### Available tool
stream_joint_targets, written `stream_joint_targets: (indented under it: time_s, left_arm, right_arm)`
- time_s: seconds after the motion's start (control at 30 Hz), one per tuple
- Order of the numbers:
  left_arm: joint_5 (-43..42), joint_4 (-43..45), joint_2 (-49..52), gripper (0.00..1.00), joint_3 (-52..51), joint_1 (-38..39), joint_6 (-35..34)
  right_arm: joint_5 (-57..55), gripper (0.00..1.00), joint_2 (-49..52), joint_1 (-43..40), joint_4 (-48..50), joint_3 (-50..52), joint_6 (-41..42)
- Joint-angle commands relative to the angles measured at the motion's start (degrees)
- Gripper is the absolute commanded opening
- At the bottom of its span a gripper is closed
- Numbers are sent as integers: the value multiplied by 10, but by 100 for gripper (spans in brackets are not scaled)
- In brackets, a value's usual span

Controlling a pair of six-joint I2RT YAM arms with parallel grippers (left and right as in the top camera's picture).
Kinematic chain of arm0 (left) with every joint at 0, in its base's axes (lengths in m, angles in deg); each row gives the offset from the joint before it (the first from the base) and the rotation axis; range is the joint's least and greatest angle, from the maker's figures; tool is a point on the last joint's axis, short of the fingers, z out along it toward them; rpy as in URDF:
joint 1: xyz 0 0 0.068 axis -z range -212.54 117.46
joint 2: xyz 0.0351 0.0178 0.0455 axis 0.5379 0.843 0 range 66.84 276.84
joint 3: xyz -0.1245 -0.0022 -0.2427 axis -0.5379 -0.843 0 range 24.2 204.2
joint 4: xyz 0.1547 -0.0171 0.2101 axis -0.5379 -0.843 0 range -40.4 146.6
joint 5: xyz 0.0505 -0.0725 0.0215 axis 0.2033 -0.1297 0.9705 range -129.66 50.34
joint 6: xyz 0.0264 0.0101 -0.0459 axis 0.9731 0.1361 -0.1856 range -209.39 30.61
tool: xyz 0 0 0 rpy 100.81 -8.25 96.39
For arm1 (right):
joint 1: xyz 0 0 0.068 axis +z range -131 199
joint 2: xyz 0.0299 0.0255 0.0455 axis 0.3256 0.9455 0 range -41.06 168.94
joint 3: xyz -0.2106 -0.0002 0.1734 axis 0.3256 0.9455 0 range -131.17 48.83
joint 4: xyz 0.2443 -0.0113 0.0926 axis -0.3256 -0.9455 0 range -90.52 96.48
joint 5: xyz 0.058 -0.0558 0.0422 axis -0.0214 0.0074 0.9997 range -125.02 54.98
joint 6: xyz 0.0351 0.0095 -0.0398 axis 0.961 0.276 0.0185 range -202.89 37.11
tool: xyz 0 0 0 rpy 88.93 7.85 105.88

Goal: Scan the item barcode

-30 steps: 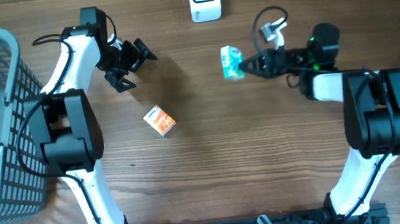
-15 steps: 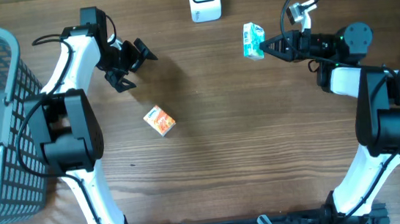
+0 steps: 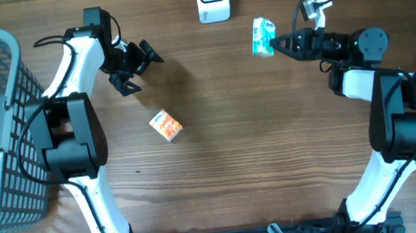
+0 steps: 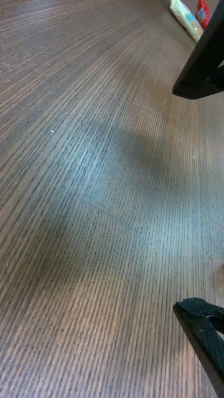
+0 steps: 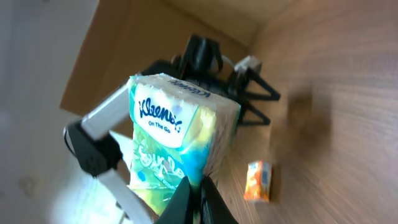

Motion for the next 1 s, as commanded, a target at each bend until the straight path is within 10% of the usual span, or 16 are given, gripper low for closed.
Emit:
stream_joint_targets:
  time_s: [0.0, 0.17, 0.23, 0.33, 0.53, 0.73, 0.97]
  left_arm:
    - [1, 0, -14, 100, -2, -1, 7]
    - [1, 0, -14, 100, -2, -1, 7]
    - [1, 0, -14, 100, -2, -1, 7]
    - [1, 0, -14, 100, -2, -1, 7]
    - [1, 0, -14, 100, -2, -1, 7]
    - [2, 0, -14, 100, -2, -1, 7]
    - [1, 0, -14, 100, -2, -1, 7]
  right_arm:
    - [-92, 5, 0, 33, -68, -33, -31]
    - [-264, 5, 0, 94, -569, -151, -374]
    - [-455, 5, 0, 124, -883, -268, -555]
    - [-759, 5, 0, 179, -1094, -420, -682]
    - [-1186, 5, 40, 301, -959, -465, -996]
    - [-1283, 4, 147, 370, -708, -465, -1439]
    - [-1269, 4, 174, 369, -693, -465, -1455]
